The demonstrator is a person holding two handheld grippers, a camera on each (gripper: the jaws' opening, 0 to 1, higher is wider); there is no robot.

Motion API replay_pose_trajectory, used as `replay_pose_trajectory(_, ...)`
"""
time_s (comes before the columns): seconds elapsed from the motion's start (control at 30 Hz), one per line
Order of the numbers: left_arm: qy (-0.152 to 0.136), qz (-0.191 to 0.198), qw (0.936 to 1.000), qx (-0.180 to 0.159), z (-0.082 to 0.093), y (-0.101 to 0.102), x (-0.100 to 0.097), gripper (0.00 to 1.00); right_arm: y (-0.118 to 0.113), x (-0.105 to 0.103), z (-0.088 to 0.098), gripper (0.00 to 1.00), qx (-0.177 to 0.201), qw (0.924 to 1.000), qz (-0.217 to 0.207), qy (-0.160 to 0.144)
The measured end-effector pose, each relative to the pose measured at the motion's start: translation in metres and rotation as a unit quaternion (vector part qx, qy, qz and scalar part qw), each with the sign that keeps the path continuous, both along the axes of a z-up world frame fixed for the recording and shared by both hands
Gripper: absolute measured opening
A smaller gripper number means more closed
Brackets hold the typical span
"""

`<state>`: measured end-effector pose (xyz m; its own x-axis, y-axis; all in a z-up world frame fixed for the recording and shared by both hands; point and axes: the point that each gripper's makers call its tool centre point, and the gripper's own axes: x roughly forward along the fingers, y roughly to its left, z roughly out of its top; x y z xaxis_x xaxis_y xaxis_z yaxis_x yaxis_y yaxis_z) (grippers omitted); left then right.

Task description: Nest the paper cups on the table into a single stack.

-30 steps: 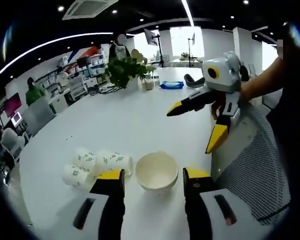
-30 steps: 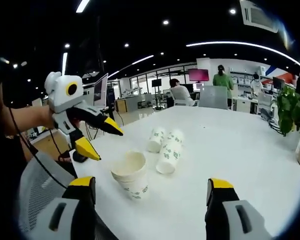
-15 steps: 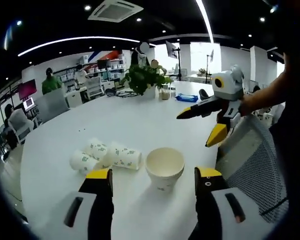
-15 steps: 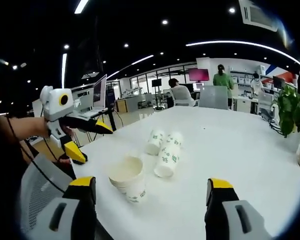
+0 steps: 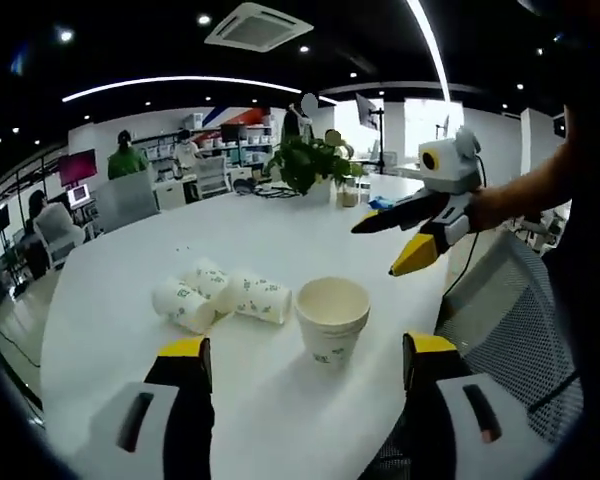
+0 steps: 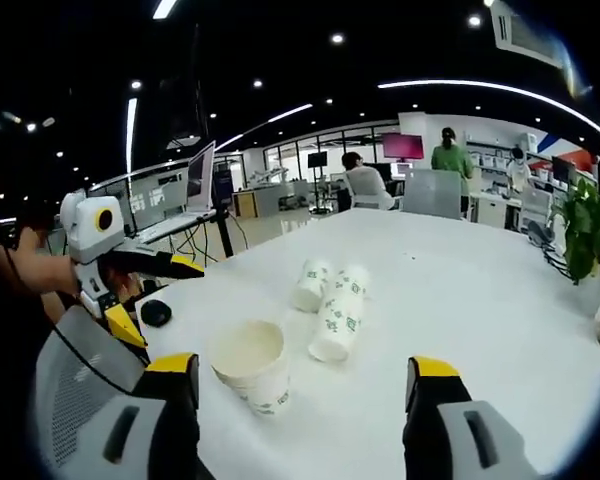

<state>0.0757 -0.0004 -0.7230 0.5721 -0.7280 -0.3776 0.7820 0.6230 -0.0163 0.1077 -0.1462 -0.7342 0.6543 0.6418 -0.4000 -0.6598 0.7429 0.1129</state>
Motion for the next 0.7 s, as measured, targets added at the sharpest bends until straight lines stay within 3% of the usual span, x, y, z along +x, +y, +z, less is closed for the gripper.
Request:
replay_pose_trajectory(0.27,0.012,0.014,0.9998,0.001,-0.016,0.001,-0.015,0.83,-0.003,0.014,0.005,0.82,0.008,0.9999,-0.006,0.002)
replay_pose_trajectory(0.43,0.001,0.028,0.9996,0.008,-0.014,0.002,-0.013,0.83,-0.003,0.023,0.003,0.80,0.006,0.9999,-0.009,0.002)
replay_pose_trajectory(0.57,-0.011,0.057,0.9982,-0.014,-0.010,0.004,-0.008,0.84,-0.001,0.031,0.000,0.78,0.003,1.0000,-0.006,0.004)
replay_pose_trajectory(0.7,-0.017,0.067,0.9975,-0.014,-0.009,0.008,-0.006,0.85,0.003,0.041,-0.003,0.75,0.007,0.9999,-0.004,0.009)
